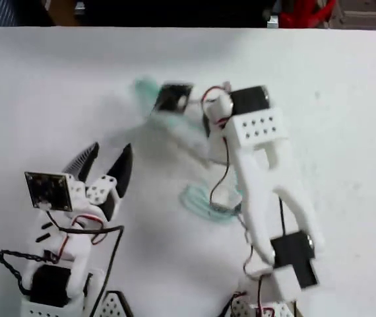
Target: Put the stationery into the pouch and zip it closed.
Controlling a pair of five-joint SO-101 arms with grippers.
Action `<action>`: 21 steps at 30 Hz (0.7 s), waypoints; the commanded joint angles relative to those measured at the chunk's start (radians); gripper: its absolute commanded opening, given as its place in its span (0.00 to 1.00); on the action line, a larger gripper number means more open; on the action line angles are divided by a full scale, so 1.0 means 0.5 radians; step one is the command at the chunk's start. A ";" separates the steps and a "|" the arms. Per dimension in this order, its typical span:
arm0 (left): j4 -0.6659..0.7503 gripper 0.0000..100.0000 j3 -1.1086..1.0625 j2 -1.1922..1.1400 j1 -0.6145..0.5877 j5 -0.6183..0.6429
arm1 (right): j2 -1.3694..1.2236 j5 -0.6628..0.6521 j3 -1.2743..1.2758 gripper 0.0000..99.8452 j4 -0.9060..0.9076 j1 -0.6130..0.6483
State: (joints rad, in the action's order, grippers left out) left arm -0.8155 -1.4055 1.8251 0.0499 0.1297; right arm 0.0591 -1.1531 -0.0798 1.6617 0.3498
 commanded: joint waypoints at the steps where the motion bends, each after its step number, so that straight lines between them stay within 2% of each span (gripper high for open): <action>1: 0.058 0.22 0.006 0.005 -0.011 0.021 | 0.311 -0.267 0.040 0.02 0.078 0.133; 6: 0.058 0.22 0.000 0.005 -0.011 0.021 | 0.468 -0.362 0.117 0.02 0.084 0.118; 10: 0.058 0.22 0.000 0.005 -0.005 0.021 | 0.354 -0.436 0.328 0.02 0.038 -0.032; 17: 0.058 0.22 -0.003 0.005 -0.005 0.021 | 0.017 -0.482 0.598 0.02 -0.508 -0.361; 21: 0.058 0.22 -0.003 0.005 -0.005 0.021 | -0.189 -0.485 0.577 0.02 -0.723 -0.431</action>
State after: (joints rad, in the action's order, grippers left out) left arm -0.8124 -1.4101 1.8190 0.0529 0.1297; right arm 0.0038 -1.3863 0.2225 1.3732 0.1642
